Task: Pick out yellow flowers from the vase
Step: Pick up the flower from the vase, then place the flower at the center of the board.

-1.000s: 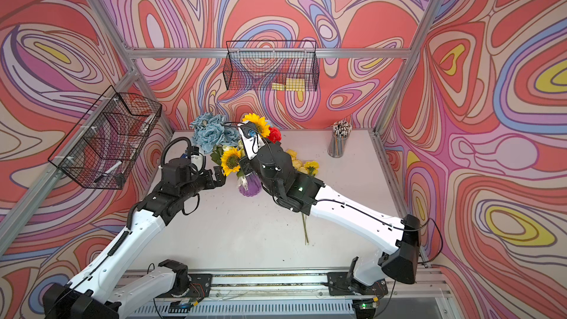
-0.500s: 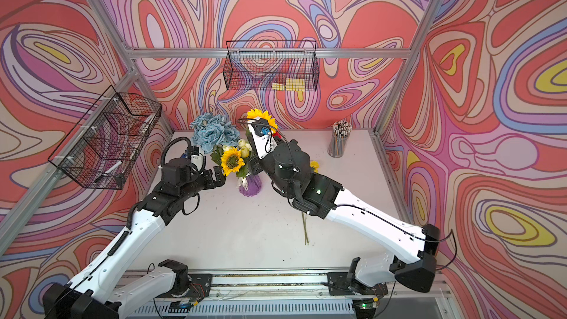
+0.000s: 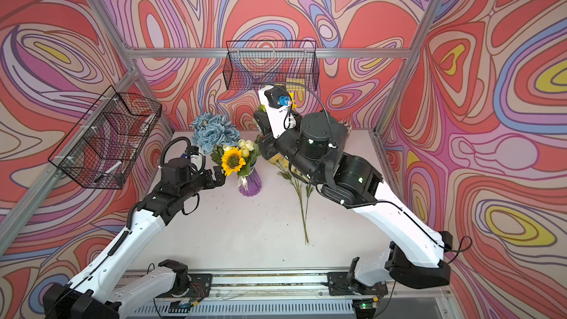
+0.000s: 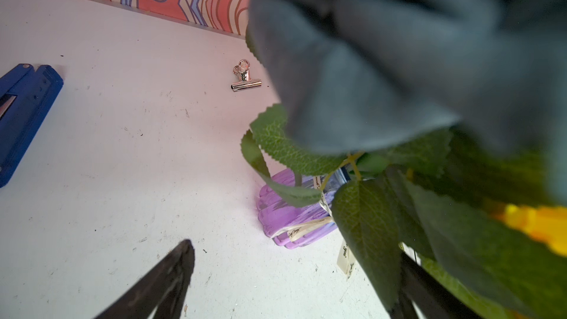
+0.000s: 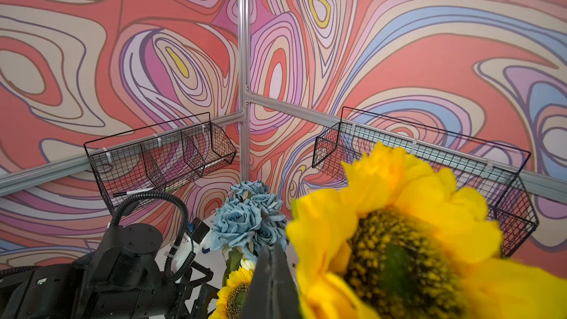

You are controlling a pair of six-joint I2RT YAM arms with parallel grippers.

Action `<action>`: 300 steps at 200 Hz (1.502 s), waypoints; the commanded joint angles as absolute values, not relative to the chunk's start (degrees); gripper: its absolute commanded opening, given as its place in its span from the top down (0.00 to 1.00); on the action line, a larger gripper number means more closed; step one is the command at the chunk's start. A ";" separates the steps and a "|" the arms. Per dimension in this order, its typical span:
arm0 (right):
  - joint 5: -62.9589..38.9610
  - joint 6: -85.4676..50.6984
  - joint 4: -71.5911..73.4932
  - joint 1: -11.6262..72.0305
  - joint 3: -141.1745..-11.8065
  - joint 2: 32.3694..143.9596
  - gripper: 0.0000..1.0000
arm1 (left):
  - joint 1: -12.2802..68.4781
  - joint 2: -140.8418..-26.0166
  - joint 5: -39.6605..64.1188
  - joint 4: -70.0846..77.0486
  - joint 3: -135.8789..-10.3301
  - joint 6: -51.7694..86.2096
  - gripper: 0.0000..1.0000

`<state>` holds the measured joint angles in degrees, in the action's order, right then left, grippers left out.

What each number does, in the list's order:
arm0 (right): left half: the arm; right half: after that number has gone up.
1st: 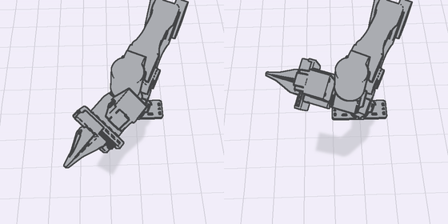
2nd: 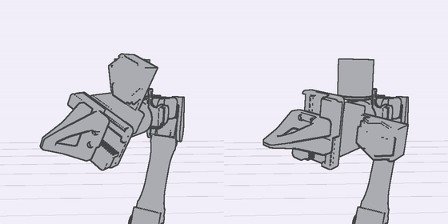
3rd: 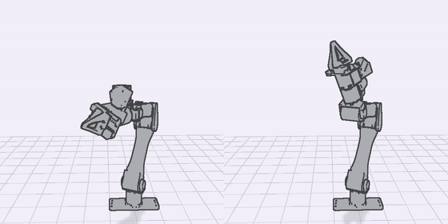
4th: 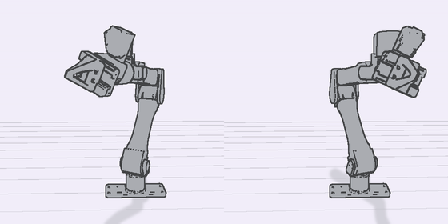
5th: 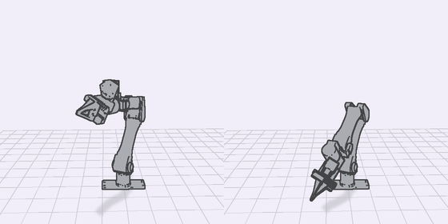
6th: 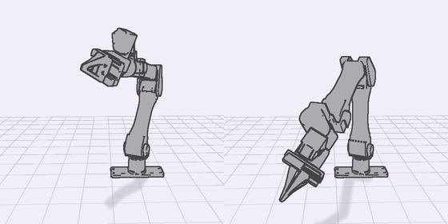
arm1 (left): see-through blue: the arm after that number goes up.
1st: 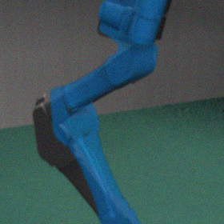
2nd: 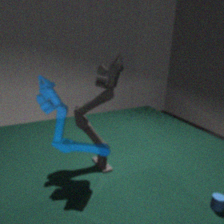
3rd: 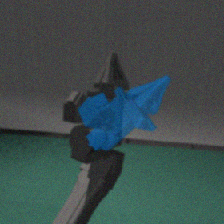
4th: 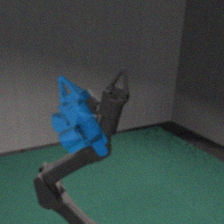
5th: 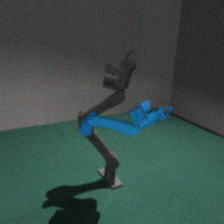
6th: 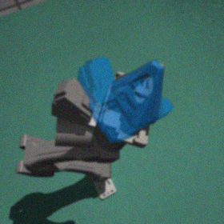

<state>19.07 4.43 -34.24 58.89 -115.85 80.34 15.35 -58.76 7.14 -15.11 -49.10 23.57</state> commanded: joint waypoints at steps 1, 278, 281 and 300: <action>19.57 1.90 -44.58 58.72 -117.75 77.97 1.00 | 15.07 -58.95 7.60 -13.67 -49.77 23.02 0.06; 4.79 -6.07 -45.35 30.74 -90.70 76.58 1.00 | 15.08 -61.03 8.93 -13.36 -50.02 23.65 0.06; 4.11 -5.63 -44.26 30.32 -89.89 76.87 1.00 | 15.05 -60.99 8.82 -13.33 -50.03 23.62 0.06; -0.71 -2.22 -37.34 28.32 -85.70 79.72 1.00 | 15.11 -60.88 8.82 -13.45 -50.07 23.63 0.06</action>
<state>8.95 -6.57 -48.38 30.46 -89.89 76.82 15.35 -61.32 8.91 -14.72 -49.10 23.77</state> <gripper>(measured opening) 0.039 0.938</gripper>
